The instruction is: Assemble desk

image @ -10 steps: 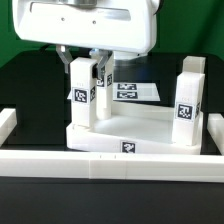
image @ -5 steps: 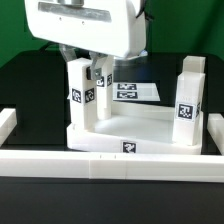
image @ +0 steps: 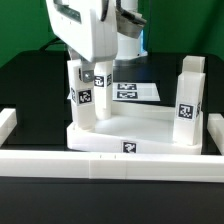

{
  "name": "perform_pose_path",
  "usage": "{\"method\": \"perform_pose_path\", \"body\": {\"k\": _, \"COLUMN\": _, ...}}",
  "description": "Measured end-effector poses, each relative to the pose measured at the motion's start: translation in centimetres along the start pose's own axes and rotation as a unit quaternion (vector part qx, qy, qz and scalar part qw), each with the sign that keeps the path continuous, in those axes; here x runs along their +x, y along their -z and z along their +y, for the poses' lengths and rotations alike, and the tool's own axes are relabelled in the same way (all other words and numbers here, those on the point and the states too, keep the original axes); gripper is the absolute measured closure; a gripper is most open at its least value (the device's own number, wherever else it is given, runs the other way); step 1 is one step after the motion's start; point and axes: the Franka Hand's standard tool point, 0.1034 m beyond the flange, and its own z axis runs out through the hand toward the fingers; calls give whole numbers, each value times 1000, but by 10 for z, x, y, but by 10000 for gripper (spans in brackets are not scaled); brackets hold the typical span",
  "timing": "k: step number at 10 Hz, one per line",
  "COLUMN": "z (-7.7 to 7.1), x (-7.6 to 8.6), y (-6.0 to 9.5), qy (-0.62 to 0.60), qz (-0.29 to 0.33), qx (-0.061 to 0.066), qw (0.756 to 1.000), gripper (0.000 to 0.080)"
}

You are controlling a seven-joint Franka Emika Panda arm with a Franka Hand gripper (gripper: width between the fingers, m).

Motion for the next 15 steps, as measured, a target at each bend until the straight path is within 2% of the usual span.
{"method": "perform_pose_path", "body": {"k": 2, "z": 0, "x": 0, "y": 0, "qy": -69, "qz": -1, "qx": 1, "qw": 998, "gripper": 509}}
{"method": "perform_pose_path", "body": {"k": 4, "z": -2, "x": -2, "y": 0, "qy": -86, "qz": 1, "qx": 2, "qw": 996, "gripper": 509}}
{"method": "perform_pose_path", "body": {"k": 6, "z": -2, "x": -1, "y": 0, "qy": -54, "qz": 0, "qx": -1, "qw": 999, "gripper": 260}}
{"method": "perform_pose_path", "body": {"k": 7, "z": -2, "x": -1, "y": 0, "qy": -32, "qz": 1, "qx": 0, "qw": 999, "gripper": 260}}
{"method": "perform_pose_path", "body": {"k": 8, "z": -2, "x": -1, "y": 0, "qy": -8, "qz": 1, "qx": 0, "qw": 1000, "gripper": 173}}
{"method": "perform_pose_path", "body": {"k": 13, "z": -1, "x": 0, "y": 0, "qy": 167, "qz": 3, "qx": -4, "qw": 986, "gripper": 150}}
{"method": "perform_pose_path", "body": {"k": 14, "z": -1, "x": 3, "y": 0, "qy": 228, "qz": 13, "qx": -17, "qw": 974, "gripper": 150}}
{"method": "perform_pose_path", "body": {"k": 15, "z": -1, "x": 4, "y": 0, "qy": 270, "qz": 17, "qx": -22, "qw": 962, "gripper": 150}}
